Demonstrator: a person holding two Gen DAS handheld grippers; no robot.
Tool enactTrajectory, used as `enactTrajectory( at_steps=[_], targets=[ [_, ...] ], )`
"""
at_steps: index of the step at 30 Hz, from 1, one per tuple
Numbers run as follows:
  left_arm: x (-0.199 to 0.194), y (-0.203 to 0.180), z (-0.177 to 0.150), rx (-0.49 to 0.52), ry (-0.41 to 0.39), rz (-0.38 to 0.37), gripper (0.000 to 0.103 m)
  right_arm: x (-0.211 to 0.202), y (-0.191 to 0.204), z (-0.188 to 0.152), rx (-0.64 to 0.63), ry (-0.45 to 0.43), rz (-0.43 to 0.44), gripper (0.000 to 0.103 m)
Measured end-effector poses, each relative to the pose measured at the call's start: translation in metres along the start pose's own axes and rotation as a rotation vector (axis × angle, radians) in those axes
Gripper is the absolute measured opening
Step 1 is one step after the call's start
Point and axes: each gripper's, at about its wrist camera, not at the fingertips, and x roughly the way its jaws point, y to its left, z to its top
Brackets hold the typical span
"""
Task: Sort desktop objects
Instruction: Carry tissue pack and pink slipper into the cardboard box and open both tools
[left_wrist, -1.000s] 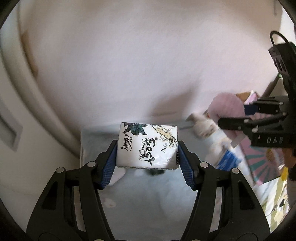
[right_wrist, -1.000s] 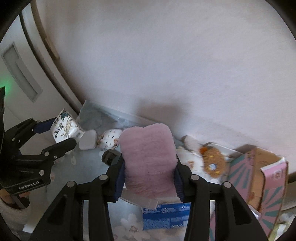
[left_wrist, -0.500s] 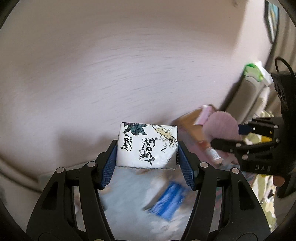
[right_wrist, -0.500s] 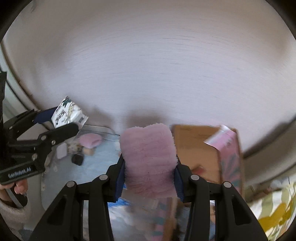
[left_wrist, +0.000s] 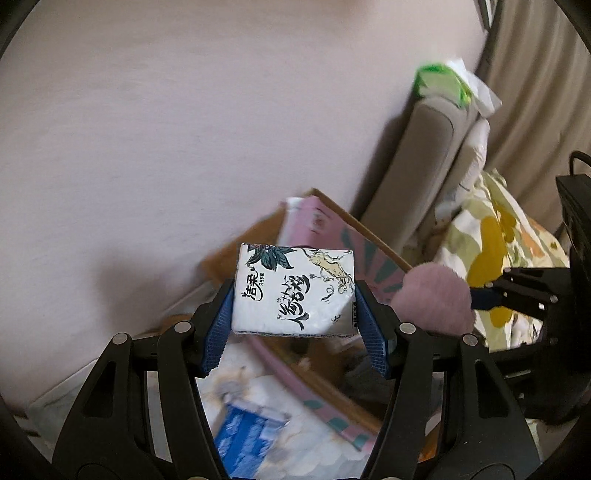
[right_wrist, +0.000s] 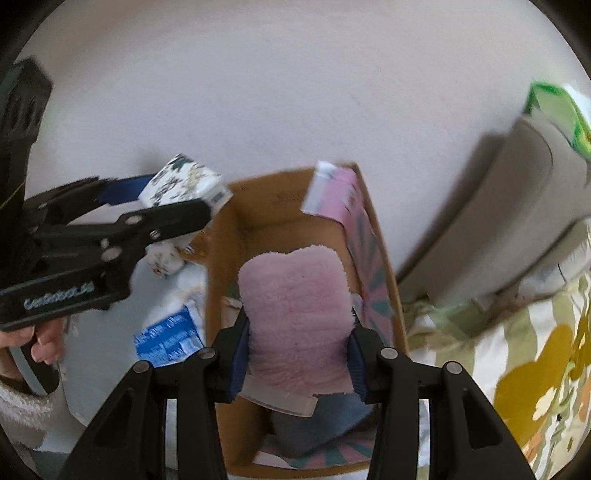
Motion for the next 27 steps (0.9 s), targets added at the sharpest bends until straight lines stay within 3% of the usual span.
enactTrajectory(
  at_steps=[9,15,24,26,27],
  targets=[
    [0.076,-0.033,0.008,0.036,0.105,-0.005,0.059,0.032,-0.022,-0.021,0.035,0.061,0.009,0.042],
    [0.104,-0.048,0.007,0.066,0.148,0.004,0.059,0.042,-0.027,-0.029,0.048,0.084,0.045,0.042],
    [0.11,-0.057,0.006,0.099,0.165,0.025,0.059,0.041,-0.029,-0.034,0.05,0.088,0.071,0.042],
    [0.108,-0.058,0.007,0.102,0.164,0.043,0.06,0.041,-0.029,-0.033,0.056,0.086,0.071,0.045],
    [0.108,-0.057,0.008,0.097,0.166,0.05,0.066,0.042,-0.029,-0.034,0.057,0.093,0.073,0.05]
  ],
)
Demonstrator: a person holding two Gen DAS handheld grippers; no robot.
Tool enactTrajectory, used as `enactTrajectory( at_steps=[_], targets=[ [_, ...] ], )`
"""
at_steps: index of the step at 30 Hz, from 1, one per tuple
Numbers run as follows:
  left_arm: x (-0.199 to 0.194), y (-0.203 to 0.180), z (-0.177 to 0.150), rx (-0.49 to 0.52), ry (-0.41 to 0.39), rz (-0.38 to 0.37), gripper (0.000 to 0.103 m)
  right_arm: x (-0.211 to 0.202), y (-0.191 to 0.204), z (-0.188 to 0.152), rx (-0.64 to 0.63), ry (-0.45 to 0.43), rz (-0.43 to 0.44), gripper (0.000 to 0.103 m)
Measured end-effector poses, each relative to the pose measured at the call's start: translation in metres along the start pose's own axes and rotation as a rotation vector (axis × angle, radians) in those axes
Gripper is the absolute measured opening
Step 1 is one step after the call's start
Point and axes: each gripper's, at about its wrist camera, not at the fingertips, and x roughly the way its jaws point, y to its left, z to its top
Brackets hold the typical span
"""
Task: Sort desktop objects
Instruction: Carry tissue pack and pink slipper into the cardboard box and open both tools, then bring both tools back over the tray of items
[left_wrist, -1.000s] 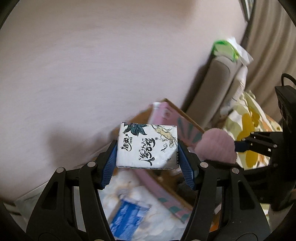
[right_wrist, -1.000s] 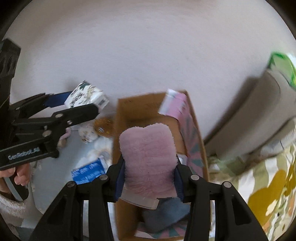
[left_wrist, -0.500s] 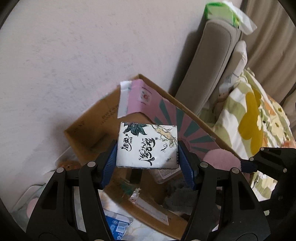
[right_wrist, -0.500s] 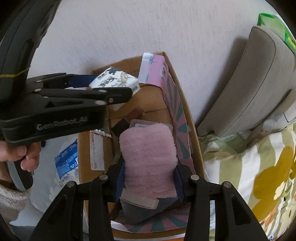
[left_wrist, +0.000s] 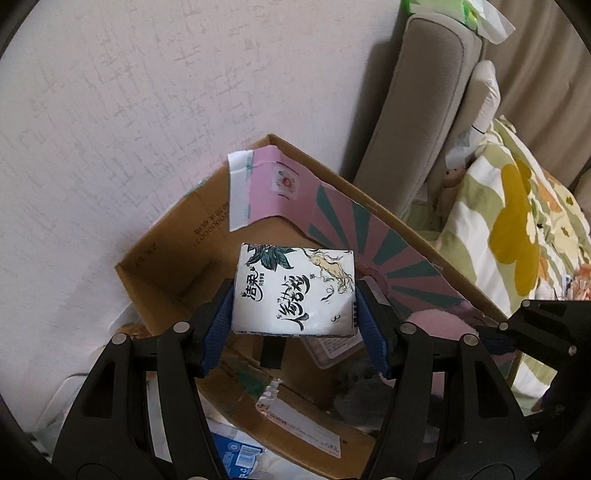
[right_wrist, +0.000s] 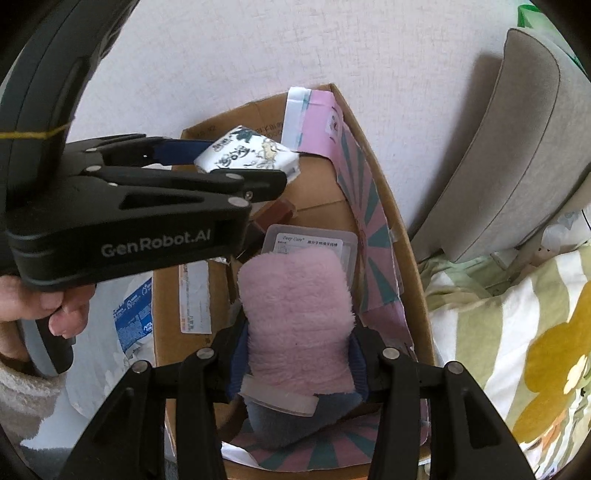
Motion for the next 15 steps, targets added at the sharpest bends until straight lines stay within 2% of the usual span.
enactTrajectory(
  at_steps=[1,2,3,4,10,15],
  targets=[
    [0.0,0.0,0.001,-0.008,0.0,0.003,0.073,0.0,0.0,-0.001,0.001,-0.003,0.001,0.06],
    [0.0,0.0,0.001,-0.017,-0.001,0.009,0.098,-0.001,0.001,-0.002,0.0,-0.011,0.002,0.065],
    [-0.004,0.001,0.001,-0.025,-0.019,0.012,0.103,-0.003,0.001,-0.003,0.0,-0.019,0.002,0.074],
    [-0.008,0.002,0.0,-0.029,-0.04,0.008,0.103,-0.007,0.003,-0.005,-0.003,-0.043,-0.003,0.079],
    [-0.03,0.008,-0.006,-0.059,-0.056,0.004,0.103,-0.025,0.011,-0.008,-0.038,-0.099,-0.051,0.08],
    [-0.06,0.018,-0.022,-0.088,-0.089,0.011,0.103,-0.04,0.022,-0.009,-0.056,-0.081,-0.086,0.081]
  ],
)
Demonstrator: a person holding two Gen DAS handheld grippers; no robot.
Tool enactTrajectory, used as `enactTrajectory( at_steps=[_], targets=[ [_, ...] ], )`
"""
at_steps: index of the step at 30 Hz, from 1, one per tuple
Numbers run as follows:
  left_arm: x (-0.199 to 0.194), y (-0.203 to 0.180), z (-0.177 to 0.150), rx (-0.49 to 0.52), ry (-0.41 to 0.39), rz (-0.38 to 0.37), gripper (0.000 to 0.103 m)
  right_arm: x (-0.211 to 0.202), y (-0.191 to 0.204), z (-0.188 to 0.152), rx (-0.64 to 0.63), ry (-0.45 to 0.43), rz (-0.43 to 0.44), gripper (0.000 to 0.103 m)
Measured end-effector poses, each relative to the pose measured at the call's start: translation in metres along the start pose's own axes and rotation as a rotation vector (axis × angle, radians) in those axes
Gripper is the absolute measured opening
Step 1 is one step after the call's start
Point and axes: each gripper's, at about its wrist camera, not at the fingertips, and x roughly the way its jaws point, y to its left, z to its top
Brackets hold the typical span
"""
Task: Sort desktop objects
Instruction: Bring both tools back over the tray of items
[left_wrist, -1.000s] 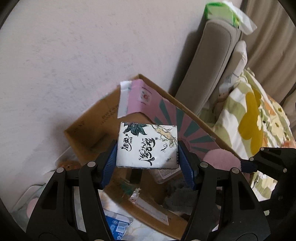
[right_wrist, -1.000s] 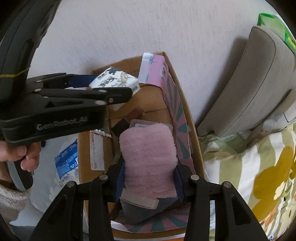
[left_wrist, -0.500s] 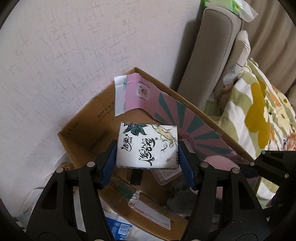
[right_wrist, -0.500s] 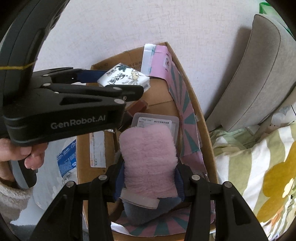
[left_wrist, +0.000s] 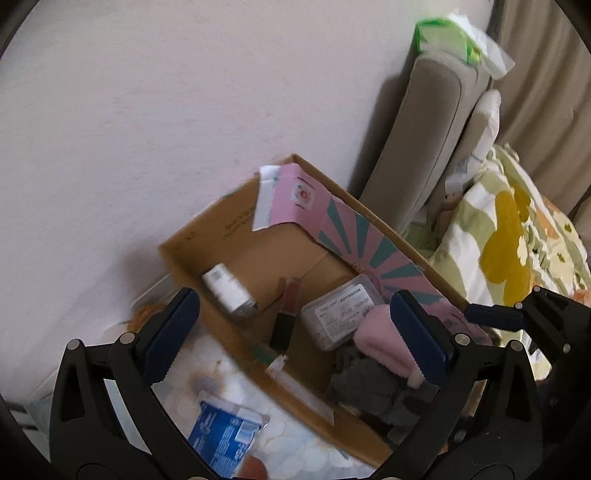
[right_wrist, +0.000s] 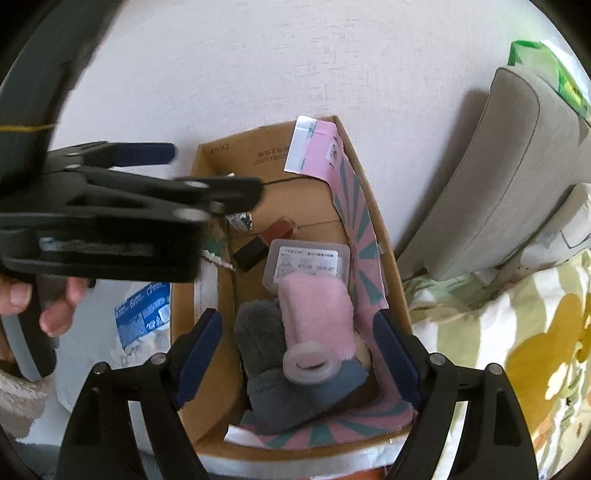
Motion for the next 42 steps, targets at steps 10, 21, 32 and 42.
enactTrajectory(
  at_steps=[10,21,32,42],
  targets=[
    [-0.073,0.038,-0.05,-0.038,-0.037,0.054,0.103,-0.037,0.03,0.003,-0.039,-0.105,0.026,0.081],
    [-0.129,0.101,-0.105,-0.153,-0.077,0.13,0.103,-0.043,0.091,0.005,-0.137,-0.123,0.092,0.081],
    [-0.167,0.183,-0.159,-0.366,-0.109,0.232,0.103,-0.004,0.157,-0.009,-0.218,-0.041,0.194,0.081],
    [-0.112,0.267,-0.217,-0.535,0.011,0.309,0.102,0.09,0.176,-0.05,0.171,0.214,0.226,0.081]
  ],
)
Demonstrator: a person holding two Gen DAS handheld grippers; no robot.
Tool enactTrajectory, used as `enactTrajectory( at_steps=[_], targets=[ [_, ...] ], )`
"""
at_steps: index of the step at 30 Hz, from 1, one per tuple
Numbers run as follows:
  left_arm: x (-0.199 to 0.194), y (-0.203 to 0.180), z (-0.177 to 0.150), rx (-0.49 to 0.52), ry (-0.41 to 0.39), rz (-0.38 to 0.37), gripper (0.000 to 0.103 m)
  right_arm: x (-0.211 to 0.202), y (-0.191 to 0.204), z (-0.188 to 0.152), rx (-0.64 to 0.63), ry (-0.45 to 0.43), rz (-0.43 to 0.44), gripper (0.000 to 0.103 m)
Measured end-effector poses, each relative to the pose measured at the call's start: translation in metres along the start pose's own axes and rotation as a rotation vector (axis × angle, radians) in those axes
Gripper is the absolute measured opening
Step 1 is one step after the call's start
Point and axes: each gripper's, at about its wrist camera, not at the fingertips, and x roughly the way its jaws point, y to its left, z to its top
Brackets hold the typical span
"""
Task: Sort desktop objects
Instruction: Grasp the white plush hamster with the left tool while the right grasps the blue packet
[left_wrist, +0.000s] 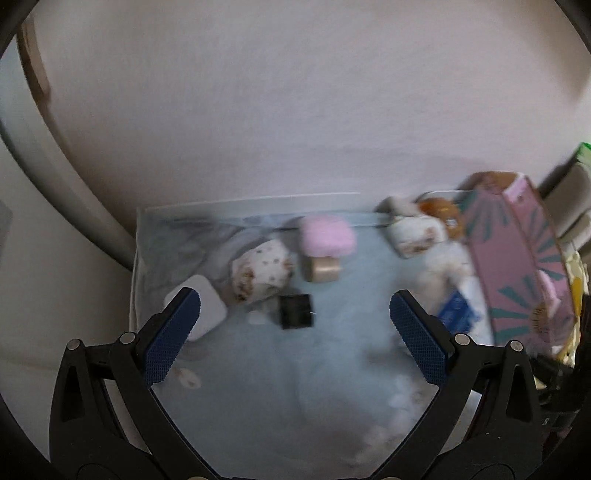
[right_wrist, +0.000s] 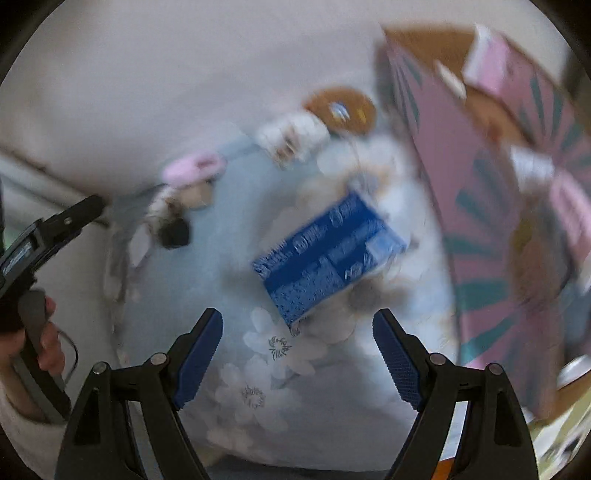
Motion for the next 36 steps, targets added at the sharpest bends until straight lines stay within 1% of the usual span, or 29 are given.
enactTrajectory(
  at_steps=[2,7,8,12,16,17,18,19,20,22,23,24,25,27,31,36],
  targets=[
    [0.016,0.008,0.003,-0.013,0.006,0.008,0.102,0.01,-0.003,0.002,0.096,-0.013,0.002,0.081],
    [0.062,0.02,0.013,-0.021,0.03,0.025,0.101,0.02,-0.007,0.008,0.281,-0.082,-0.067,0.081],
    [0.069,0.021,0.014,-0.016,0.036,0.03,0.1,0.022,-0.008,0.011,0.315,-0.089,-0.067,0.081],
    [0.093,0.026,0.016,0.016,0.042,0.034,0.098,0.033,-0.003,0.021,0.377,-0.095,-0.097,0.081],
    [0.107,0.027,0.015,0.041,0.051,0.022,0.096,0.041,0.005,0.032,0.431,-0.12,-0.181,0.081],
    [0.11,0.027,0.014,0.049,0.053,0.019,0.091,0.042,0.007,0.034,0.438,-0.125,-0.202,0.081],
    [0.114,0.026,0.013,0.065,0.059,0.02,0.081,0.043,0.008,0.035,0.443,-0.13,-0.216,0.081],
    [0.117,0.025,0.012,0.079,0.065,0.023,0.075,0.044,0.008,0.036,0.443,-0.134,-0.222,0.081],
    [0.119,0.025,0.01,0.088,0.07,0.016,0.065,0.045,0.009,0.037,0.433,-0.142,-0.236,0.079],
    [0.124,0.023,0.008,0.103,0.079,-0.018,0.056,0.046,0.011,0.038,0.395,-0.146,-0.271,0.062],
    [0.125,0.021,0.007,0.11,0.081,-0.024,0.047,0.047,0.011,0.038,0.377,-0.15,-0.268,0.058],
    [0.126,0.02,0.006,0.116,0.081,-0.035,0.037,0.047,0.011,0.038,0.355,-0.159,-0.265,0.058],
    [0.127,0.018,0.005,0.118,0.082,-0.044,0.035,0.047,0.013,0.037,0.314,-0.175,-0.271,0.056],
    [0.126,0.014,0.004,0.132,0.075,-0.037,0.031,0.046,0.017,0.036,0.26,-0.192,-0.283,0.054],
    [0.119,0.01,0.002,0.15,0.063,-0.031,0.028,0.043,0.023,0.035,0.171,-0.196,-0.281,0.051],
    [0.101,0.008,0.003,0.141,0.048,-0.031,0.028,0.037,0.027,0.039,0.11,-0.165,-0.213,0.05]
  ],
)
